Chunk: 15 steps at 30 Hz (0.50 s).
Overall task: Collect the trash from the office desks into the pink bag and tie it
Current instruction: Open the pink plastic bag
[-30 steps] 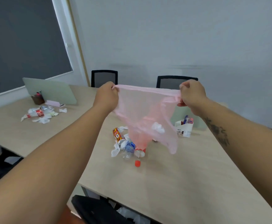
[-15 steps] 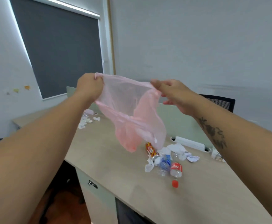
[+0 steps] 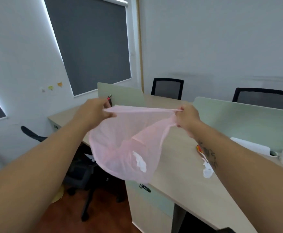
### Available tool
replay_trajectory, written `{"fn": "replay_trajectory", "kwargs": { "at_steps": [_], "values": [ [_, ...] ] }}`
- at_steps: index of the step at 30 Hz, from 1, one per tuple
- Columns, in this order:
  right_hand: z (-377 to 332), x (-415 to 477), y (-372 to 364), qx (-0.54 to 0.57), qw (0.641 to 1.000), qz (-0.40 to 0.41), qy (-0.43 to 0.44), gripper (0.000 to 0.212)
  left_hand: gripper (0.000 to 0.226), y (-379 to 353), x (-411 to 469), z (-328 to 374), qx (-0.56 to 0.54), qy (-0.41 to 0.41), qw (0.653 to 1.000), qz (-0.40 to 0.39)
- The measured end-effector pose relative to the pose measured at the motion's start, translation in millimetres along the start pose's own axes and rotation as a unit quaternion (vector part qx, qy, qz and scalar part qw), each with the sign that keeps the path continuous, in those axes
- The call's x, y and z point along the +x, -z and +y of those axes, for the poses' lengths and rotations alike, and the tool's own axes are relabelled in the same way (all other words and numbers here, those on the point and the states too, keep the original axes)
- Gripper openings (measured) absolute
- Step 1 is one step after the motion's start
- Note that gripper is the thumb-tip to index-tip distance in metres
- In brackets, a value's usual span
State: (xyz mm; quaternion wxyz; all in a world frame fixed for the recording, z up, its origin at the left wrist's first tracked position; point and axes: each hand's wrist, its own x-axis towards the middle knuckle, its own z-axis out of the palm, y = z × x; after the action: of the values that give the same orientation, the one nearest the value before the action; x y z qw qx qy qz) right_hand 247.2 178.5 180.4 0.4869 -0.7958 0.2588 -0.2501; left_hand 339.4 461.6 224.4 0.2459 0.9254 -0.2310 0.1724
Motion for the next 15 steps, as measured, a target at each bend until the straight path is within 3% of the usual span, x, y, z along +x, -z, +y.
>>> {"fn": "replay_trajectory", "kwargs": {
  "at_steps": [4,7,11,15],
  "values": [
    [17.6,15.1,-29.2,0.114,0.988,-0.023,-0.104,0.021,0.018,-20.3,15.2,-59.2,0.069,0.071,0.995,-0.003],
    [21.4,33.6,-44.7,0.233,0.953,-0.012,-0.195,0.024,0.021,-40.9,31.2,-95.0,0.094,0.153,0.984,-0.02],
    [31.0,73.9,-59.5,0.238,0.949,0.009,-0.207,0.036,0.034,-57.0,60.4,-111.9,0.029,0.237,0.971,-0.006],
    [30.0,122.3,-69.4,0.275,0.932,0.03,-0.235,0.043,0.045,-59.3,107.6,-95.5,0.001,0.247,0.968,0.035]
  ]
}}
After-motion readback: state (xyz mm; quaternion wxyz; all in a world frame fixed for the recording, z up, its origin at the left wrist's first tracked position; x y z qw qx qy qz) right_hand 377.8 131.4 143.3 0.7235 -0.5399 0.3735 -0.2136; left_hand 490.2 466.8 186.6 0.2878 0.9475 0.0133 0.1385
